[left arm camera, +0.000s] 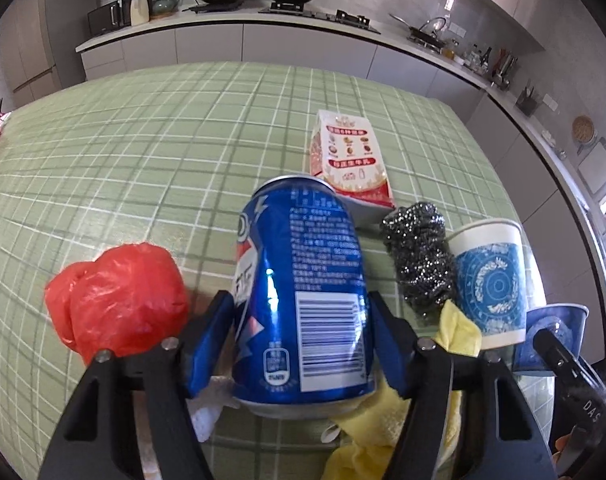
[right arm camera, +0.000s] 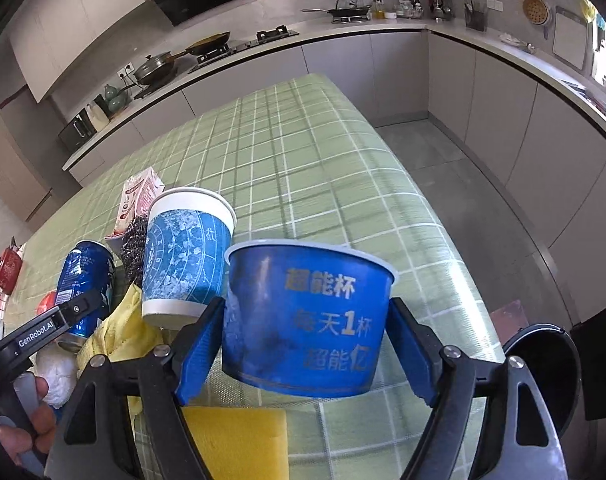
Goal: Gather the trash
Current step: 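Grasp the blue Pepsi can with left tool while right tool grasps the blue paper bowl, then carry the can and bowl over the black bucket and release both, then move both tools back over the table toward the cloths and bags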
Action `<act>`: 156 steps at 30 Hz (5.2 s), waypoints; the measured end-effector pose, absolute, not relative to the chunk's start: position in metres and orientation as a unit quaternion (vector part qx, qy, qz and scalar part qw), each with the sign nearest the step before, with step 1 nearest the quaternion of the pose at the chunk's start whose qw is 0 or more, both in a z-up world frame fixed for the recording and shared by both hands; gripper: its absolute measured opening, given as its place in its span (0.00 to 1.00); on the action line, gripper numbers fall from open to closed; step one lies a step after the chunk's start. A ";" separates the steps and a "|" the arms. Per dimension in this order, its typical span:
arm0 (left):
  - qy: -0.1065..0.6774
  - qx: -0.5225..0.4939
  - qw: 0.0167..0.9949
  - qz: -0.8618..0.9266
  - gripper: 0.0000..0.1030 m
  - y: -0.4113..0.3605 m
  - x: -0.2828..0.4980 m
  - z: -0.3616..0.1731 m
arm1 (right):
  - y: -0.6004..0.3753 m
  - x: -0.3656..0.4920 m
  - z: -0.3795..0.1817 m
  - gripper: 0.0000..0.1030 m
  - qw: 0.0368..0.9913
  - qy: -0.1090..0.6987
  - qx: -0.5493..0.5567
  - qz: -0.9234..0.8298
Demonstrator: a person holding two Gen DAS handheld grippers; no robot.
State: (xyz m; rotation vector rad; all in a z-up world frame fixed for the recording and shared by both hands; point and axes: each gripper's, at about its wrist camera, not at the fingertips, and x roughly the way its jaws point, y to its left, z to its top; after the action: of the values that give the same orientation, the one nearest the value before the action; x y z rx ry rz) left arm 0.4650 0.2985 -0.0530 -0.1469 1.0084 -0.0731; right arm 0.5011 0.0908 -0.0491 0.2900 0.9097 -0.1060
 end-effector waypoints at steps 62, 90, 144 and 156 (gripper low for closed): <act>0.367 -0.061 0.922 -0.110 0.55 0.248 0.272 -0.006 | 0.058 0.291 -0.006 0.77 0.926 0.356 0.119 -0.048; 0.442 0.002 0.880 -0.171 0.55 -0.083 0.240 -0.090 | -0.238 0.246 -0.095 0.77 0.887 0.426 0.163 -0.068; 0.396 -0.044 0.917 -0.005 0.83 0.194 0.214 0.016 | -0.009 0.287 0.009 0.84 0.919 0.377 0.110 0.026; 0.394 -0.058 0.917 0.025 0.83 0.289 0.226 0.014 | 0.111 0.299 0.013 0.84 0.923 0.370 0.089 0.063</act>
State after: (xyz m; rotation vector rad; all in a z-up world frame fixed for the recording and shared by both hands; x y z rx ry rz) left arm 0.2260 0.2892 0.0141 -0.1202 0.8112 0.0514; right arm 0.2991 0.1113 0.0129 0.1819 0.7598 0.1296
